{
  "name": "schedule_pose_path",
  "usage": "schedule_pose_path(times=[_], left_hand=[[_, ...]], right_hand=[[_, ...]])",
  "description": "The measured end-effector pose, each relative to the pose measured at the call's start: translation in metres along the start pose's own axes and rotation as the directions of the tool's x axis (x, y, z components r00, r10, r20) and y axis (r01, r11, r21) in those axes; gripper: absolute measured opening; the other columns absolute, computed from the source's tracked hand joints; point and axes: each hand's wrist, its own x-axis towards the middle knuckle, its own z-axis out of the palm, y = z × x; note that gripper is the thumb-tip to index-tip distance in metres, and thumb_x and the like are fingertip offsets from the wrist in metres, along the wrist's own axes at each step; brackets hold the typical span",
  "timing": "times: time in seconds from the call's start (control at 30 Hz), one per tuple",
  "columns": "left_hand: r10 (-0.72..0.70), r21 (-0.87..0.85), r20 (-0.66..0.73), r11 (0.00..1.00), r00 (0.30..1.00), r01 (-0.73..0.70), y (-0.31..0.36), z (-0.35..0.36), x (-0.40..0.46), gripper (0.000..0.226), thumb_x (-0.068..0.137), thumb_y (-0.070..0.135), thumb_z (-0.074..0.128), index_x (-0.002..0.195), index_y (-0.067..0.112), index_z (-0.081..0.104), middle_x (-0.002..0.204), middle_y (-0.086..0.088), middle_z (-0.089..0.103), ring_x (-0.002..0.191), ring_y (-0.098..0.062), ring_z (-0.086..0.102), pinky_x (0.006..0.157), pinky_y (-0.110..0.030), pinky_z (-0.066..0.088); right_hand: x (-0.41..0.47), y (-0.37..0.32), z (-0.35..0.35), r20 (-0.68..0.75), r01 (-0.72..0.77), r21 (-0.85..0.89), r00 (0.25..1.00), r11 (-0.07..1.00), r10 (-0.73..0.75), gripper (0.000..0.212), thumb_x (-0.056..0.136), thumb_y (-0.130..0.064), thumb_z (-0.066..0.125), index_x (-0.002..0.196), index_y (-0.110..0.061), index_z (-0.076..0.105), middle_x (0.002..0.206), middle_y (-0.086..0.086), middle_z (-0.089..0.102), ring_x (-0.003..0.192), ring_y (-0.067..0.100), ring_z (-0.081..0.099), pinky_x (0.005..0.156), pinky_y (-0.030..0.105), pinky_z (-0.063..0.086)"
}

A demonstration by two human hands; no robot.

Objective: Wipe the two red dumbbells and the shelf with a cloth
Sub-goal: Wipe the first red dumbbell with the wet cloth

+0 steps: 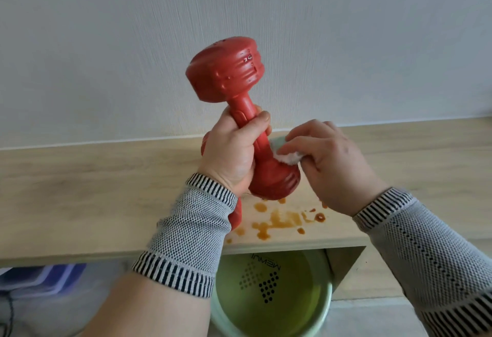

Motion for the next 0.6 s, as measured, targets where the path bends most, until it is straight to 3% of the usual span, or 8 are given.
schedule_pose_path(times=[0.13,0.33,0.5,0.6], left_hand=[[0.024,0.069,-0.031,0.997,0.999,-0.022,0.000,-0.007,0.005,0.009,0.083,0.007,0.062,0.084,0.014,0.057,0.066,0.003,0.057,0.068,-0.017,0.051,0.072,-0.038,0.039],[-0.008,-0.035,-0.059,0.999,0.998,0.006,-0.002,-0.007,0.007,0.012,0.090,0.000,0.058,0.085,0.011,0.056,0.073,-0.002,0.056,0.069,-0.016,0.054,0.074,-0.038,0.042],[-0.005,0.066,-0.121,0.998,0.993,0.013,-0.008,-0.005,0.008,0.014,0.092,0.003,0.058,0.084,0.014,0.056,0.067,0.001,0.055,0.069,-0.016,0.052,0.073,-0.035,0.042],[-0.036,0.016,-0.138,0.999,0.990,0.039,-0.007,-0.006,0.008,0.014,0.092,0.002,0.058,0.083,0.013,0.056,0.068,-0.003,0.054,0.067,-0.016,0.052,0.072,-0.035,0.043]], right_hand=[[-0.004,-0.018,0.003,0.089,0.126,0.046,0.988,0.991,-0.130,0.037,0.079,-0.013,0.037,0.086,-0.019,0.073,0.096,-0.004,0.063,0.095,0.023,0.054,0.076,0.037,0.050],[0.000,0.000,-0.004,0.056,0.008,0.036,0.998,0.999,-0.010,0.040,0.078,-0.005,0.042,0.098,-0.018,0.074,0.103,-0.003,0.066,0.101,0.021,0.055,0.083,0.030,0.047],[-0.006,-0.020,0.006,0.103,0.143,0.066,0.983,0.988,-0.149,0.043,0.078,-0.016,0.034,0.088,-0.017,0.075,0.095,-0.004,0.067,0.093,0.024,0.058,0.075,0.035,0.051],[-0.004,-0.009,0.005,0.081,0.108,0.048,0.990,0.993,-0.112,0.040,0.079,-0.012,0.038,0.092,-0.016,0.075,0.097,-0.003,0.068,0.094,0.024,0.058,0.078,0.036,0.052]])
